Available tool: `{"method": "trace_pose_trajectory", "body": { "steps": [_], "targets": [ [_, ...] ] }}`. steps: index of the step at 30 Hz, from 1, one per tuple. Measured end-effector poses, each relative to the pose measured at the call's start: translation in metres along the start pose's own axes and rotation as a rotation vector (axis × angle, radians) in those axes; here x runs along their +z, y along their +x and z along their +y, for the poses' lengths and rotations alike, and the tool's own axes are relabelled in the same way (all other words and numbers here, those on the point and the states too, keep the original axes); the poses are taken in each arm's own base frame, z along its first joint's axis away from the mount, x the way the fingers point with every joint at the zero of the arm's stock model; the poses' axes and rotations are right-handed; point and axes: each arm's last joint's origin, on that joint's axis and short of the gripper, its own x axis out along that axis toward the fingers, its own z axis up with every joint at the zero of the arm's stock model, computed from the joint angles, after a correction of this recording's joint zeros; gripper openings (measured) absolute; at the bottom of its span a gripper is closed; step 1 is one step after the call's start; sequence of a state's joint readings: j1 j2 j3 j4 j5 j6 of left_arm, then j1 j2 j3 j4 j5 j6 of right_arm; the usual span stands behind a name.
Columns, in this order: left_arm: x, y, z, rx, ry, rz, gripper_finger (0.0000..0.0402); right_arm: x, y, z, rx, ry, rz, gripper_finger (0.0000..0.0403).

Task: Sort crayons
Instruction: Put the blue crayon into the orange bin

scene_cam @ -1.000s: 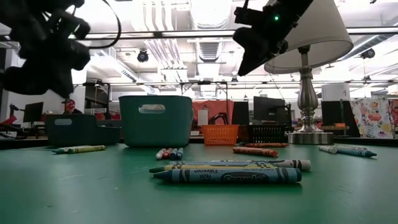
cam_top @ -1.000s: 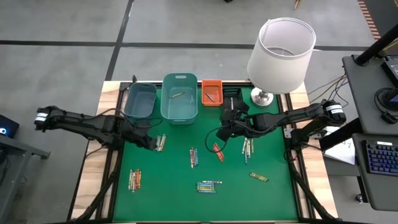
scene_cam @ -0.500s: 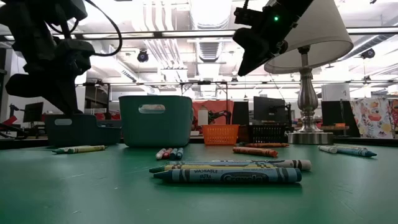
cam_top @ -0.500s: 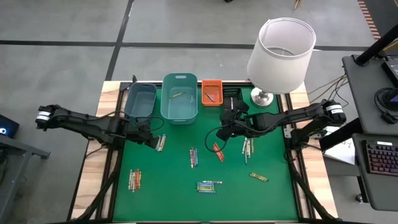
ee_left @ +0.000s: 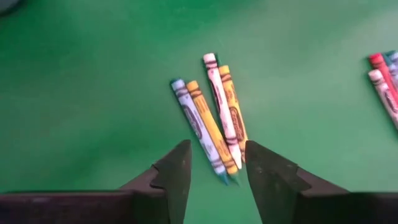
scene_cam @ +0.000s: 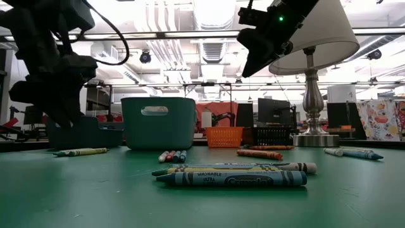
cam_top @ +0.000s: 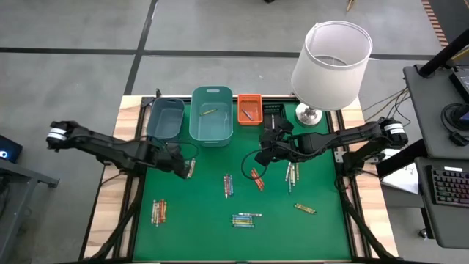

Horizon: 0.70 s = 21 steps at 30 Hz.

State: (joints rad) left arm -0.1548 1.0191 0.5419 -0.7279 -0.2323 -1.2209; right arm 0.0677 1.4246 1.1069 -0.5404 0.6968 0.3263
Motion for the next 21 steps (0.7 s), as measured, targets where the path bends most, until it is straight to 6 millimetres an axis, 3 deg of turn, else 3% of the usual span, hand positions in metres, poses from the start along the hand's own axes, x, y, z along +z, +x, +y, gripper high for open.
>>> {"method": "trace_pose_trajectory", "body": {
  "steps": [21],
  "targets": [
    [-0.002,0.019,-0.004,0.107,0.065,-0.011,0.0137,0.0,0.0,-0.001,-0.004,-0.049,0.0,0.0061]
  ]
}}
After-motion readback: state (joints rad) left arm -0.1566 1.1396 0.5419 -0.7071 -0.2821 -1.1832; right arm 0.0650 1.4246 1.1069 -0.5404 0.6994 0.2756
